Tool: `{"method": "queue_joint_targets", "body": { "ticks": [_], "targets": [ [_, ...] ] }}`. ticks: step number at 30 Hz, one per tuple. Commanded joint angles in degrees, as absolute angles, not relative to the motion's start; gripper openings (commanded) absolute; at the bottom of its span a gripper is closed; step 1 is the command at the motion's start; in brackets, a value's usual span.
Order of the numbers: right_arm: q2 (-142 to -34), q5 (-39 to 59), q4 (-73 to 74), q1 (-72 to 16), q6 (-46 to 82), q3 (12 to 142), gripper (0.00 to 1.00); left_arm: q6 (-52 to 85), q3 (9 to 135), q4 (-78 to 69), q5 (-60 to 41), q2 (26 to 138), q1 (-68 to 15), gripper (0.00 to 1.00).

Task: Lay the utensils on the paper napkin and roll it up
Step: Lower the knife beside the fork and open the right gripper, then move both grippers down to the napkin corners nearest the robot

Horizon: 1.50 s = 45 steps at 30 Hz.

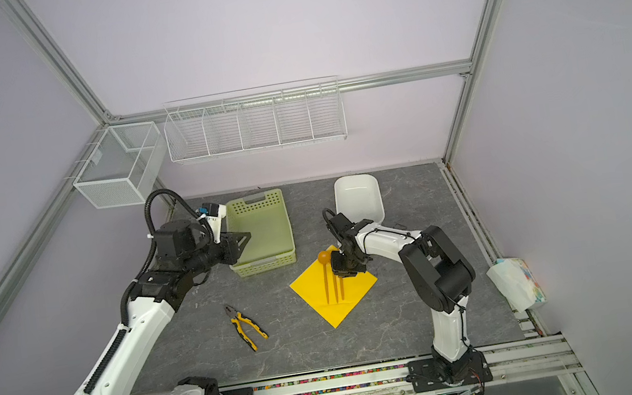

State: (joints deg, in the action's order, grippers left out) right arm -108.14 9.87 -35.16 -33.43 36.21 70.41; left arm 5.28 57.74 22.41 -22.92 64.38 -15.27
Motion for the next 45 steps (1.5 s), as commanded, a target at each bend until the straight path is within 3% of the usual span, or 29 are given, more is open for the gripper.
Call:
{"method": "queue_joint_targets", "body": {
  "ticks": [1,14,24,31,39,45],
  "targets": [
    [-109.26,9.38,-35.19,-33.66,36.82,69.34,0.15,4.49,57.14,22.6,-22.9,64.24,-14.83,0.28],
    [-102.64,6.25,-37.38,-33.66,36.95,69.61,0.3,4.82,57.0,22.36,-23.53,64.64,-14.85,0.28],
    [-89.89,4.13,-34.31,-33.57,27.95,66.38,0.31,7.36,56.78,20.51,-27.77,67.51,-16.24,0.28],
    [-84.4,10.93,-29.08,-34.39,15.64,63.2,0.31,13.42,55.21,17.48,-29.17,70.3,-23.21,0.2],
    [-75.85,9.45,-27.13,-43.79,-13.52,54.68,0.28,25.28,49.77,9.51,-29.04,73.76,-28.6,0.06],
    [-73.46,7.81,-28.74,-50.4,-23.23,50.71,0.29,26.76,48.29,9.32,-28.15,78.11,-32.56,0.01]
  ]
}}
